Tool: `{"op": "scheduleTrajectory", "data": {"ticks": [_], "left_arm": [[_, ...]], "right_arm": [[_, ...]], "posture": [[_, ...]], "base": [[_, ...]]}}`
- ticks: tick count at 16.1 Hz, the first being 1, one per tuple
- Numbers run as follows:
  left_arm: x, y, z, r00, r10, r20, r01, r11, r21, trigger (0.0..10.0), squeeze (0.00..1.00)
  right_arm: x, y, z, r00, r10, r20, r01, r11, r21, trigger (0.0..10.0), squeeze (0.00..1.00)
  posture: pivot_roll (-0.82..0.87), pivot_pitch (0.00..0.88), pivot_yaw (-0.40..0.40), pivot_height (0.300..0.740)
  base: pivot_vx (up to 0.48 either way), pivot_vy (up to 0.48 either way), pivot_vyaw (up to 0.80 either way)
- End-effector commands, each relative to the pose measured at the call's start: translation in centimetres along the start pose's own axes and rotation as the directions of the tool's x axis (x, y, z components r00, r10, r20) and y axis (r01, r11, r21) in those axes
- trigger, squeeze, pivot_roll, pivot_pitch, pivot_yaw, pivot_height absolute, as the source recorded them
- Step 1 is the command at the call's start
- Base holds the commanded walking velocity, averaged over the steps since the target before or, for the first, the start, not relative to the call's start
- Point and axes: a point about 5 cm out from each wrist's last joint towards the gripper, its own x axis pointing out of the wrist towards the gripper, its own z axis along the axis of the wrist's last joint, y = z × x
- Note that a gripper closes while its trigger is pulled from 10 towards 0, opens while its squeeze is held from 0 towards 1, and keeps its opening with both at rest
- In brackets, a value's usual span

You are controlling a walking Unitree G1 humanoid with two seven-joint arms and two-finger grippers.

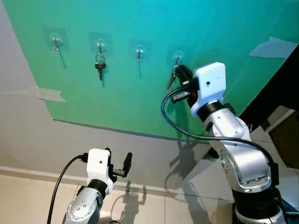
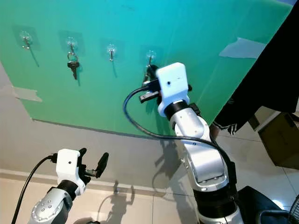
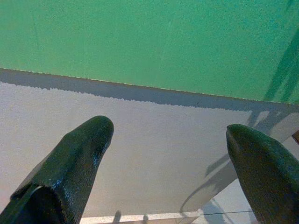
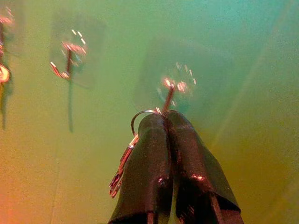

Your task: Hang keys on a hook

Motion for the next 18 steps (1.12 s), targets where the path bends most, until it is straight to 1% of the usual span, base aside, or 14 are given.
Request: {"op": "scheduleTrajectory", "data": {"ticks": [1,2,4,8,12,14,16,18], "left_arm": [[0.11,-0.33,-0.1,1.0,-0.011,0.0,0.011,1.0,-0.005,10.0,0.0],[0.15,-0.34,-0.13,1.0,-0.011,0.0,0.011,1.0,-0.005,10.0,0.0],[0.18,-0.35,-0.13,1.0,-0.009,0.0,0.009,1.0,-0.005,10.0,0.0],[0.15,-0.36,0.04,1.0,-0.004,0.005,0.004,1.0,-0.006,10.0,0.0],[0.22,-0.38,0.23,1.0,-0.006,0.007,0.006,1.0,-0.005,10.0,0.0],[0.25,-0.38,0.28,1.0,-0.007,0.008,0.007,1.0,-0.005,10.0,0.0],[0.27,-0.38,0.31,1.0,-0.006,0.009,0.006,1.0,-0.004,10.0,0.0],[0.35,-0.39,0.3,1.0,-0.002,0.01,0.002,1.0,-0.005,10.0,0.0]], "right_arm": [[0.16,-0.81,0.1,1.0,-0.028,-0.008,0.028,0.999,0.024,10.0,0.0],[0.33,-0.95,-0.04,0.999,-0.036,-0.021,0.038,0.997,0.061,10.0,0.0],[0.46,-1.09,-0.01,0.999,-0.041,-0.022,0.043,0.997,0.071,10.0,0.0],[0.54,-0.89,0.85,0.999,-0.018,0.037,0.019,0.999,-0.034,10.0,0.0],[0.57,-0.83,0.64,1.0,-0.02,0.016,0.02,1.0,-0.001,10.0,0.0],[0.63,-0.8,0.6,1.0,-0.017,0.015,0.017,1.0,0.0,10.0,0.0],[0.64,-0.69,0.64,1.0,-0.006,0.022,0.006,1.0,-0.017,10.0,0.0],[0.71,-0.37,0.78,0.999,0.021,0.034,-0.019,0.998,-0.053,10.0,0.0]], "posture": [[0.05,0.0,-0.123,0.722],[0.05,0.0,-0.124,0.722],[0.05,0.0,-0.126,0.722],[0.05,0.0,-0.128,0.722],[0.05,0.0,-0.125,0.722],[0.05,0.0,-0.125,0.722],[0.05,0.0,-0.126,0.722],[0.05,0.0,-0.13,0.722]], "base": [[0.0,0.0,0.0],[0.0,0.0,0.0],[0.0,0.0,0.0],[0.0,0.0,0.0],[0.0,0.0,0.0],[0.0,0.0,0.0],[0.0,0.0,0.0],[0.0,0.0,0.0]]}}
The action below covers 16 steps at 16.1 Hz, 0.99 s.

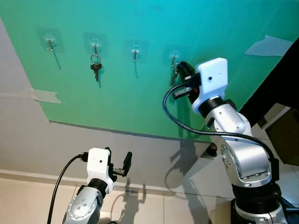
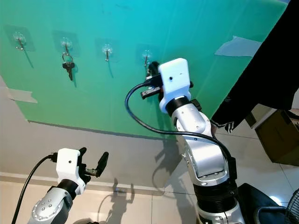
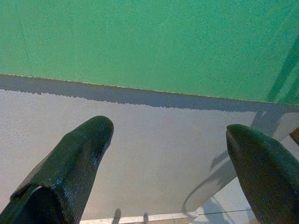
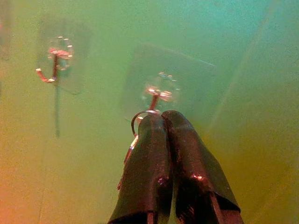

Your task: Hang keys on a hook

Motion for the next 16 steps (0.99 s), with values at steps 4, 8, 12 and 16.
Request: {"op": "scheduleTrajectory", "data": {"ticks": [4,8,12,16], "left_arm": [[0.2,-0.5,0.1,1.0,-0.003,0.006,0.003,1.0,-0.008,10.0,0.0],[0.2,-0.7,-0.2,1.0,-0.002,0.006,0.002,1.0,-0.009,10.0,0.0],[0.1,-0.6,-0.2,1.0,-0.002,0.01,0.002,1.0,-0.009,10.0,0.0],[0.0,-0.6,-0.1,1.0,0.003,0.014,-0.002,1.0,-0.012,10.0,0.0]], "right_arm": [[0.3,-0.1,0.0,1.0,0.025,0.008,-0.025,0.998,-0.06,10.0,0.0],[0.6,-0.4,-0.2,0.999,0.032,0.003,-0.032,0.997,-0.068,10.0,0.0],[1.1,-0.5,-0.3,0.999,0.043,0.005,-0.043,0.997,-0.06,10.0,0.0],[1.5,-1.1,-0.2,0.999,0.037,0.013,-0.036,0.996,-0.079,10.0,0.0]], "posture": [[0.06,0.0,-0.137,0.722],[0.07,0.0,-0.146,0.722],[0.07,0.0,-0.15,0.722],[0.08,0.0,-0.156,0.722]], "base": [[0.0,0.0,0.0],[0.0,0.0,0.0],[0.0,0.0,0.0],[0.0,0.0,0.0]]}}
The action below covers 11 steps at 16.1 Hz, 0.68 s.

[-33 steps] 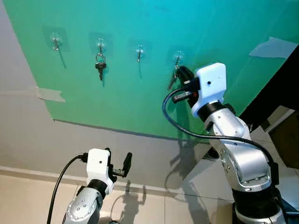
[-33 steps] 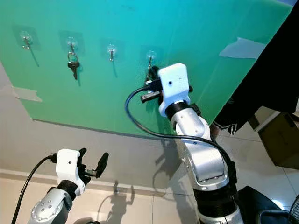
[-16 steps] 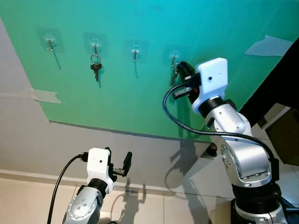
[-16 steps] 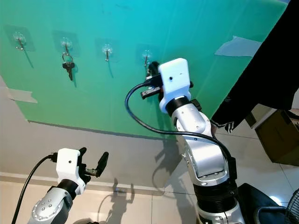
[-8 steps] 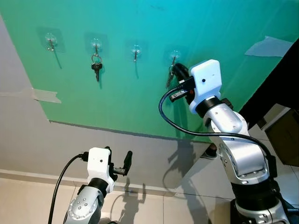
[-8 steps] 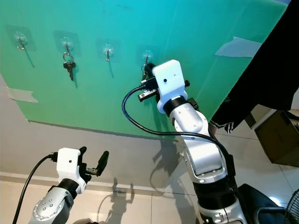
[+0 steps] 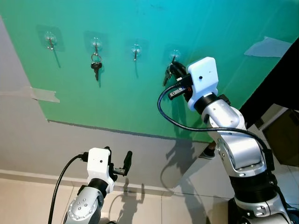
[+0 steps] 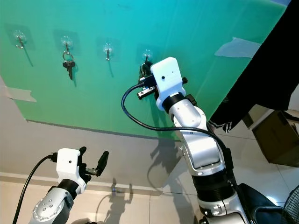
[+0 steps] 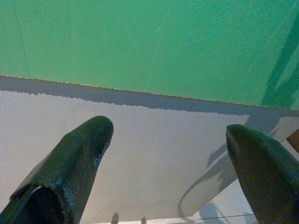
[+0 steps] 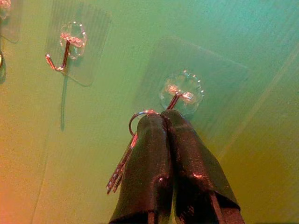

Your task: Hang keys on a hook

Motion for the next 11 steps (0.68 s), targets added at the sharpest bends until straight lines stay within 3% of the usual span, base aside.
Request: {"op": "scheduleTrajectory", "data": {"ticks": [1,8,11], "left_arm": [[0.02,-0.43,-0.14,1.0,-0.004,0.0,0.004,1.0,-0.012,10.0,0.0],[-0.1,-0.47,-0.07,1.0,-0.007,0.001,0.007,1.0,-0.01,10.0,0.0],[-0.35,-0.29,-0.07,1.0,-0.005,-0.001,0.005,1.0,-0.008,10.0,0.0]], "right_arm": [[0.01,-0.9,0.37,0.999,-0.031,0.023,0.031,0.999,-0.025,10.0,0.0],[0.65,-1.49,-0.01,0.997,-0.071,0.004,0.071,0.994,-0.079,10.0,0.0],[1.0,-1.53,-0.63,0.996,-0.075,-0.039,0.075,0.997,-0.019,10.0,0.0]], "posture": [[0.08,0.0,-0.156,0.722],[0.08,0.0,-0.15,0.722],[0.09,0.0,-0.149,0.722]], "base": [[0.0,0.0,0.0],[0.0,0.0,0.0],[0.0,0.0,0.0]]}}
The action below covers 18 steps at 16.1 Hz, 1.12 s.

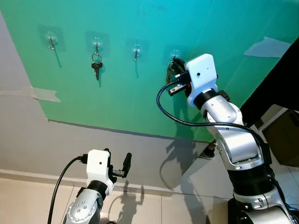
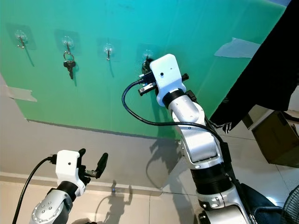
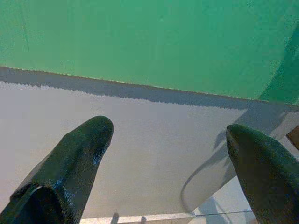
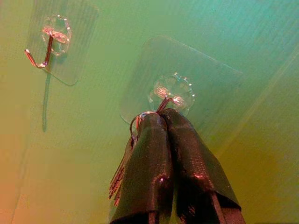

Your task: Hang keys on a hook

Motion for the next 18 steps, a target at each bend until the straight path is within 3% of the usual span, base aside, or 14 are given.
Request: {"op": "scheduleTrajectory", "data": {"ticks": [1,18], "left_arm": [[-0.04,-0.28,0.35,1.0,-0.009,0.015,0.009,1.0,-0.005,10.0,0.0],[0.08,-0.22,0.42,1.0,-0.008,0.01,0.008,1.0,-0.003,10.0,0.0]], "right_arm": [[0.17,-1.12,-0.53,0.998,-0.047,-0.041,0.048,0.999,0.025,10.0,0.0],[0.01,-0.76,-1.42,0.996,-0.044,-0.084,0.046,0.999,0.02,10.0,0.0]], "posture": [[0.09,0.0,-0.15,0.722],[0.09,0.0,-0.146,0.722]], "base": [[0.0,0.0,0.0],[0.0,0.0,0.0]]}}
